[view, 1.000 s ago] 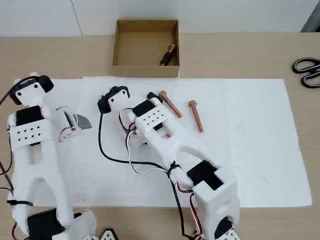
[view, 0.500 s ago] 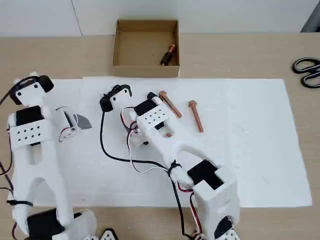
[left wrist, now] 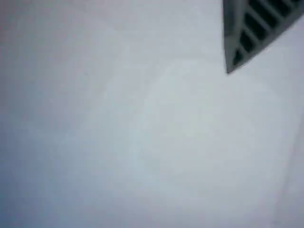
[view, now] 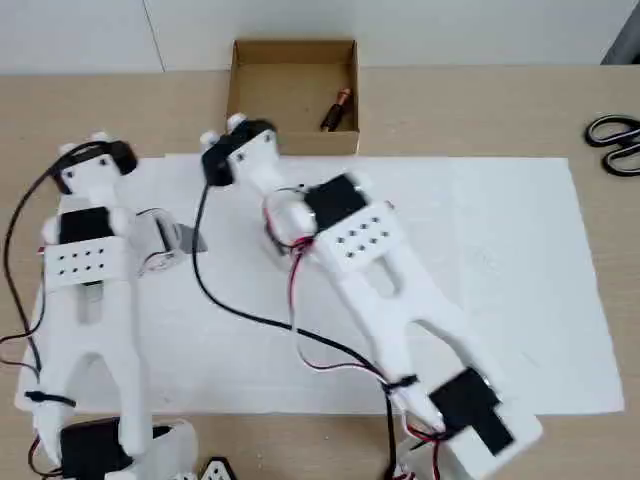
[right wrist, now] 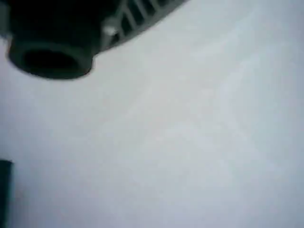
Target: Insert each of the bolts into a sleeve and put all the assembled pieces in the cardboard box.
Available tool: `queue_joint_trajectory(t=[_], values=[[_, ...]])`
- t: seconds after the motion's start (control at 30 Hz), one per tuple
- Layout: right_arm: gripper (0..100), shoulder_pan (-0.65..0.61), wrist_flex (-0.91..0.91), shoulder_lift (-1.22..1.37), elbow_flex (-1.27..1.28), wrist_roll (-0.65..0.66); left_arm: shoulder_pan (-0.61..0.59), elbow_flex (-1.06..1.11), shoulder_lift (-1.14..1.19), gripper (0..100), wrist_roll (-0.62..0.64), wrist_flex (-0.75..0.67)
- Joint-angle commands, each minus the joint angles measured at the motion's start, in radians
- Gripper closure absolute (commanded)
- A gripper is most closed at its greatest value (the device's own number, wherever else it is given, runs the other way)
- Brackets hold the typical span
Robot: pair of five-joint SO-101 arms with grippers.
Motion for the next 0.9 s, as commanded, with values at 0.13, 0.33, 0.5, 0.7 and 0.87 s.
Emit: queue_joint_trajectory(t=[0.13,0.33,0.5,0.7,0.87], values=[[99.6,0.335,0.107,-0.285,-0.043,-0.005,0.347,-0.157,-0.003,68,0.009,-0.058],[99.5,0.515,0.127,-0.332,0.011,0.002,0.466,-0.380,0.152,68,0.118,-0.072],[99.5,0.529,0.125,-0.332,0.061,-0.006,0.489,-0.645,0.459,68,0.235,0.049],[99.5,0.532,0.096,-0.331,0.064,-0.008,0.614,-0.963,0.683,68,0.224,0.353],[99.5,0.533,0.070,-0.331,0.084,-0.008,0.694,-1.021,0.643,68,0.233,0.384]])
